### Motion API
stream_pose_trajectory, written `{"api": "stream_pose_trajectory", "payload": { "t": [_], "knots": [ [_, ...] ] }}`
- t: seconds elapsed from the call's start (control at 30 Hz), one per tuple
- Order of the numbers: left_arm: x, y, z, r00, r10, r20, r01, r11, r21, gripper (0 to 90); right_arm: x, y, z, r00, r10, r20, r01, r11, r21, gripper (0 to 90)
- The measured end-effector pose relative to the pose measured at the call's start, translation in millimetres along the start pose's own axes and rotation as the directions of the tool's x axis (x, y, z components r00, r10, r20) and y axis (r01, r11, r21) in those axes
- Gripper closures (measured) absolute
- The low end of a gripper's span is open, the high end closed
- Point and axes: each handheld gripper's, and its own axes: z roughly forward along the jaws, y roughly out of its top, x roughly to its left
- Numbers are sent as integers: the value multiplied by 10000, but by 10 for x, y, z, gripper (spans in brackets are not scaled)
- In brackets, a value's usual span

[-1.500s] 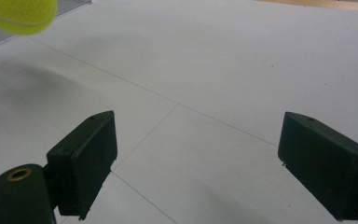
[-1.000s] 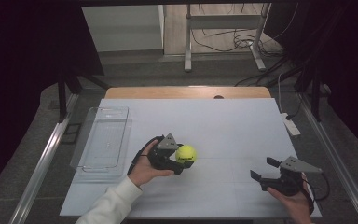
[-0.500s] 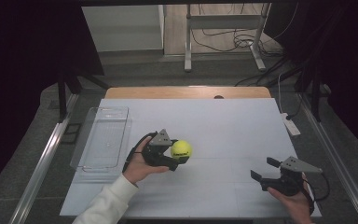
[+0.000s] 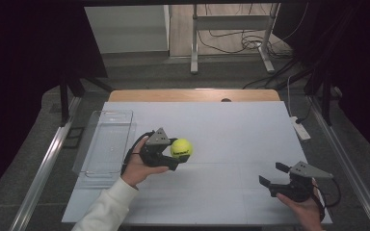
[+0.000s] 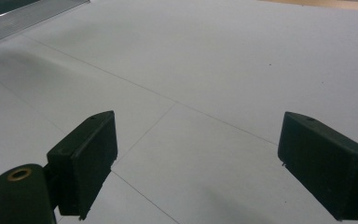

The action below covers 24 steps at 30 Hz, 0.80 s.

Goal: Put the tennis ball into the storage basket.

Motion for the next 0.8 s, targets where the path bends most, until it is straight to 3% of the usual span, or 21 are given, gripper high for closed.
{"api": "stream_pose_trajectory", "payload": {
  "t": [0.8],
  "knots": [
    [180,-16,-184,9967,-529,-617,507,9980,-377,265,-6,-1,-3,10000,-6,37,7,10000,-16,118]
  ]
}}
